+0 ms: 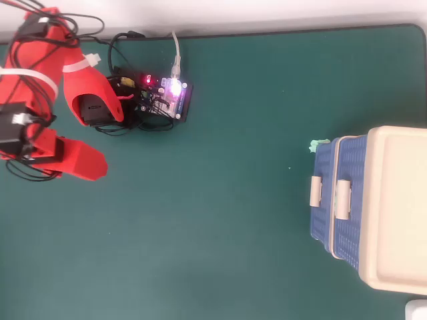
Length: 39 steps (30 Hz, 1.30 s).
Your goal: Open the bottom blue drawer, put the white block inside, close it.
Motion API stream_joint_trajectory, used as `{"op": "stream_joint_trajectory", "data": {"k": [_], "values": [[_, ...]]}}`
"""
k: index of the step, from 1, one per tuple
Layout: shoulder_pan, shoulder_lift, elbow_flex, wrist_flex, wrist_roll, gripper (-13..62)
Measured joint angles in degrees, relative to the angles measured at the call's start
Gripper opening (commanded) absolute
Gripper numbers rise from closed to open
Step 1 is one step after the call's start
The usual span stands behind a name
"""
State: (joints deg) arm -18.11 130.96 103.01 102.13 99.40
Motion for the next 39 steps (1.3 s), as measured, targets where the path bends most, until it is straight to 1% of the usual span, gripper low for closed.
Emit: {"op": "stream_joint_trajectory", "data": {"k": [1, 3, 4, 7, 10, 35, 39], "values": [[2.2, 0.3, 9.1, -2.0, -2.9, 34.1], [4.0, 0.4, 17.3, -6.2, -5.4, 34.2], [4.8, 0.5, 25.0, -9.1, -6.2, 34.2], [5.1, 0.5, 37.4, -15.3, -7.1, 34.2], [5.1, 0.6, 39.5, -16.3, -7.6, 34.4], [5.2, 0.5, 39.6, -16.3, -8.4, 34.5], [7.0, 0.5, 39.6, -16.3, -8.4, 34.5]]}}
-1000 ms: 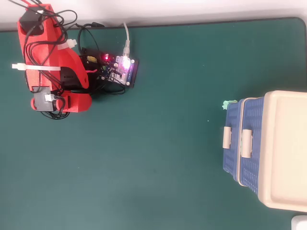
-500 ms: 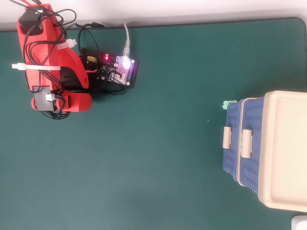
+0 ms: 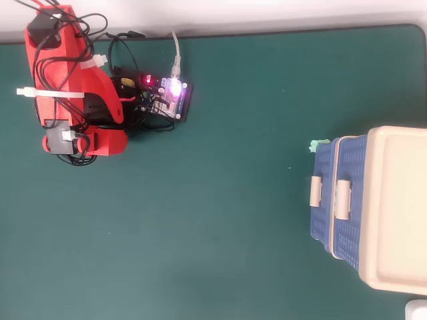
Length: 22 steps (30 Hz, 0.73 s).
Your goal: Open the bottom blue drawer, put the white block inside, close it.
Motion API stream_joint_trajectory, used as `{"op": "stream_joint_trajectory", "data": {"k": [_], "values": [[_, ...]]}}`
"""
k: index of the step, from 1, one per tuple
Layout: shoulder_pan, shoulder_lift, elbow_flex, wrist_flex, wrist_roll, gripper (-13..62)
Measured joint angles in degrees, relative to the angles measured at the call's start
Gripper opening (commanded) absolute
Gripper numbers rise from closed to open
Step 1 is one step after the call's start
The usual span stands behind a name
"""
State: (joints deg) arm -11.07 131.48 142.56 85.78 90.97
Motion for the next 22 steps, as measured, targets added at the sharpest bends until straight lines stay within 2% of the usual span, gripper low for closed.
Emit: {"op": "stream_joint_trajectory", "data": {"k": [6, 22], "values": [[6.7, 0.1, 0.0, 0.1, 0.0, 34.7], [6.9, 0.1, 0.0, 0.1, -0.1, 34.7]]}}
